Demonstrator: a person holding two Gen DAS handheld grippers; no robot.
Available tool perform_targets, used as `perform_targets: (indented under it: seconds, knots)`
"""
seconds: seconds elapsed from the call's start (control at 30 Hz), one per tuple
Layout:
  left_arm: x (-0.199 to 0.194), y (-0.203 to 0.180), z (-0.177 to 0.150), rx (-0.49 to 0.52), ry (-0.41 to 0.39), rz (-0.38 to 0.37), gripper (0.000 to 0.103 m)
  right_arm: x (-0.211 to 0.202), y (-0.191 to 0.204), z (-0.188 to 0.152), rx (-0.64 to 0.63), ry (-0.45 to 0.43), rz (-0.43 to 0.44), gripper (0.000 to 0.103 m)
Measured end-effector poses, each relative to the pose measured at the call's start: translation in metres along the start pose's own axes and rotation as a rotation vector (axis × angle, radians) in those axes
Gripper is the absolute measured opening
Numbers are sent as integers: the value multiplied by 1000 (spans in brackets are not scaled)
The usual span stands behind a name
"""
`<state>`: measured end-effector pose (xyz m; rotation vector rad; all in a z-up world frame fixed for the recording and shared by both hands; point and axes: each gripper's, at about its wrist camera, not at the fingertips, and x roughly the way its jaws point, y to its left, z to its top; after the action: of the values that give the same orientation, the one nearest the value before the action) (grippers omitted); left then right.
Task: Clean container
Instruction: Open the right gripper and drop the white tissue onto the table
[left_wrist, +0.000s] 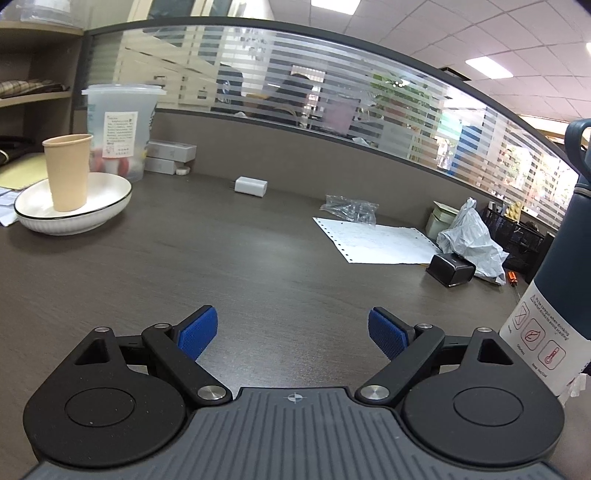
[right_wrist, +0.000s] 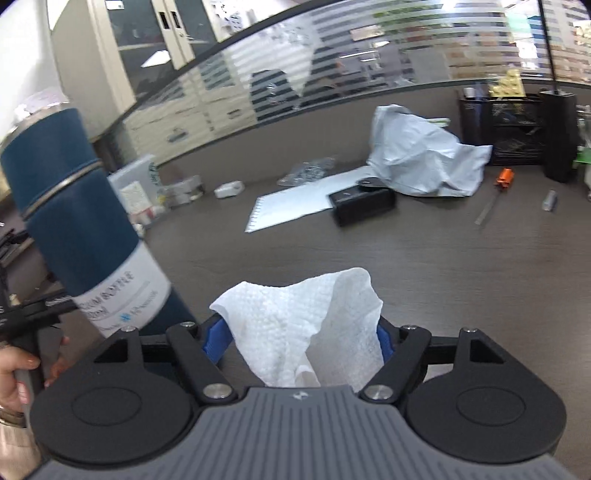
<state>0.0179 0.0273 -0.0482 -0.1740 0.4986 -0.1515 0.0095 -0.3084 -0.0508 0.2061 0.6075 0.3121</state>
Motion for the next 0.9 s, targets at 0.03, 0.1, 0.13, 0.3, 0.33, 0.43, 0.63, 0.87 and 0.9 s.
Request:
perform_targets:
  seconds: [0.03,0.1,0.13,0.3,0.33,0.43,0.63,0.87,0.9]
  knots:
    - [0,-1,0,1,1,-4,93,-2,5,0,-38,-9,-28,77]
    - [0,-1,0,2,0,-6,93,-5,16,0,-106,-30,-80,81]
    - [0,-1,-1,2,0,-8,93,-7,24,-2,-165,-68,-124,87]
    - [0,2,-1,-13,-1,-9,93,-20,12,0,-54,-134,102,103]
    - [0,2,-1,-15,0,-10,93,-20,6,3,-5,-123,151,103]
    - [0,4,-1,-22,1,-14,93,-17,5,7,-14,-115,65,103]
    - [1,4,-2,-23,4,-15,93,-1,25,7,-209,-69,-228,103]
    - [1,7,-1,-34,1,-20,93,-11,2,17,-20,-48,110,103]
    - [1,8,-1,-34,0,-20,93,-11,-7,19,35,-54,108,103]
